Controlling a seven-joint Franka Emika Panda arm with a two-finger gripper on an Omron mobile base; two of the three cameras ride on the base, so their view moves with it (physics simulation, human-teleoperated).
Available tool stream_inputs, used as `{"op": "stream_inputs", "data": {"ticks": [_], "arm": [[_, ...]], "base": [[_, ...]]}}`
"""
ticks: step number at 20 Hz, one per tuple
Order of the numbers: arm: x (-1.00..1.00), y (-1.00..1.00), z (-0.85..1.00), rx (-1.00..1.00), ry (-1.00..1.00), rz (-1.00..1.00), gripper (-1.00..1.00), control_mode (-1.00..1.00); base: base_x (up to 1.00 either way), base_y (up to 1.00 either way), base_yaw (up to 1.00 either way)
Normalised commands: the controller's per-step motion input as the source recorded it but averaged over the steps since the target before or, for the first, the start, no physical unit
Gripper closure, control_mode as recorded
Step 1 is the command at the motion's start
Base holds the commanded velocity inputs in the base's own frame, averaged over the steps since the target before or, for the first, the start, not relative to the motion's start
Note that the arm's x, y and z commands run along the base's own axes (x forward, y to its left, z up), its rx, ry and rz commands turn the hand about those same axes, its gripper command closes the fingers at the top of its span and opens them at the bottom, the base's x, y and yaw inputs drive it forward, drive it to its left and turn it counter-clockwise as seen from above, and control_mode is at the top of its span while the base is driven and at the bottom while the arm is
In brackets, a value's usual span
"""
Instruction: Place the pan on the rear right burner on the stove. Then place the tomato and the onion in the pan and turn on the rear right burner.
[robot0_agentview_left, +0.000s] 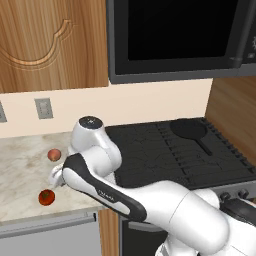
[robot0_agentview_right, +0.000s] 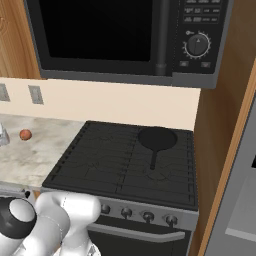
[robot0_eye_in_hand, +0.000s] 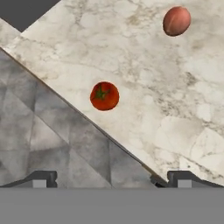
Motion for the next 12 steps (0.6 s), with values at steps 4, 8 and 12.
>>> {"op": "stream_inputs", "data": {"ticks": [4,8,12], "arm": [[0.02,0.27,-0.01,0.06,0.00,-0.21,-1.00,-1.00],[0.02,0.12,0.00,0.09,0.00,-0.22,-1.00,-1.00],[0.06,0.10,0.00,0.00,0.02,-0.13,-1.00,-1.00]], "base": [[0.00,0.00,0.00],[0.00,0.00,0.00],[0.00,0.00,0.00]]}}
